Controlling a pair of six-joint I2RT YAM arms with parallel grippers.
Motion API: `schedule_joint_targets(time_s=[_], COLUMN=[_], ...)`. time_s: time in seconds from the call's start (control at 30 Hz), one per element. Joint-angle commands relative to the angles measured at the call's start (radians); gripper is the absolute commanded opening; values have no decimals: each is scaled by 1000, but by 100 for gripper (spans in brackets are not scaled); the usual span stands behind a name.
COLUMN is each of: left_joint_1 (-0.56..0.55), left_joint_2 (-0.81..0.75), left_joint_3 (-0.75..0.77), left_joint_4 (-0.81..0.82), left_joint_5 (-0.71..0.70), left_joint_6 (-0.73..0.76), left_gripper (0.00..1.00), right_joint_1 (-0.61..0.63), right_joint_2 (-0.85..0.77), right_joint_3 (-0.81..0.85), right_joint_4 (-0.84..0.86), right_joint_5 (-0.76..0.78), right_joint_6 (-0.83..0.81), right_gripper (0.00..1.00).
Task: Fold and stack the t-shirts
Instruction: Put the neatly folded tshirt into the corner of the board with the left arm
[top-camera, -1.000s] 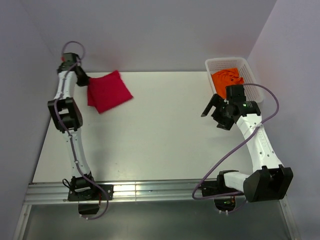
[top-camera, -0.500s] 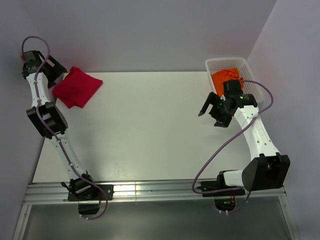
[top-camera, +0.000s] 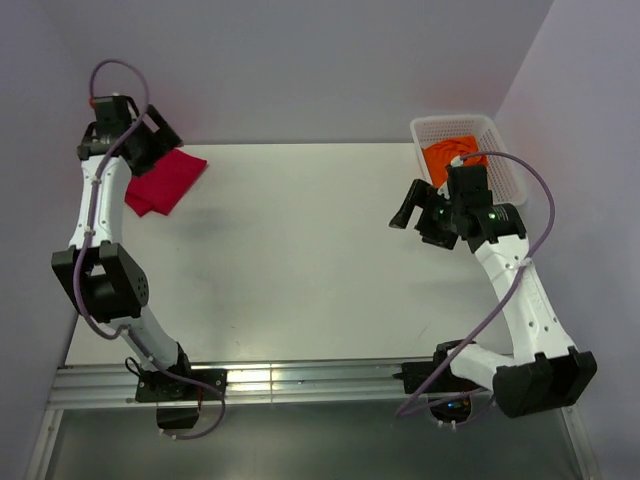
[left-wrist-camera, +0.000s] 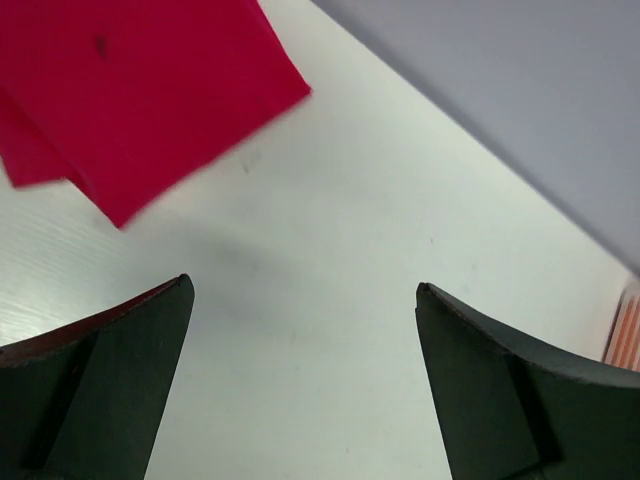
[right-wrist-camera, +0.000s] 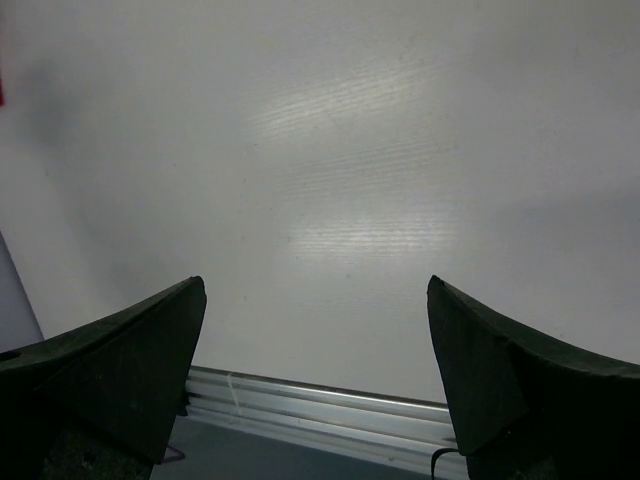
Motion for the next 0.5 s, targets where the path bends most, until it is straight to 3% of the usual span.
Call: schedule_joint_targets(time_s=[0.0, 0.23, 0.47], left_joint_1=[-96, -198, -253], left_joint_2=[-140, -490, -689], left_joint_3=[-102, -436, -496], left_joint_4=[-43, -23, -123], left_joint_5=[-73, -93, -150], left_joint_6=[-6, -33, -87], left_gripper=[99, 100, 99], right_joint_1=[37, 112, 124], right_joint_2=[-102, -281, -414], right_joint_3=[0, -46, -77], right_joint_4=[60, 106, 91], right_joint_5=[-15, 1, -16], right_joint_6=[-35, -35, -37], right_gripper=[98, 98, 99])
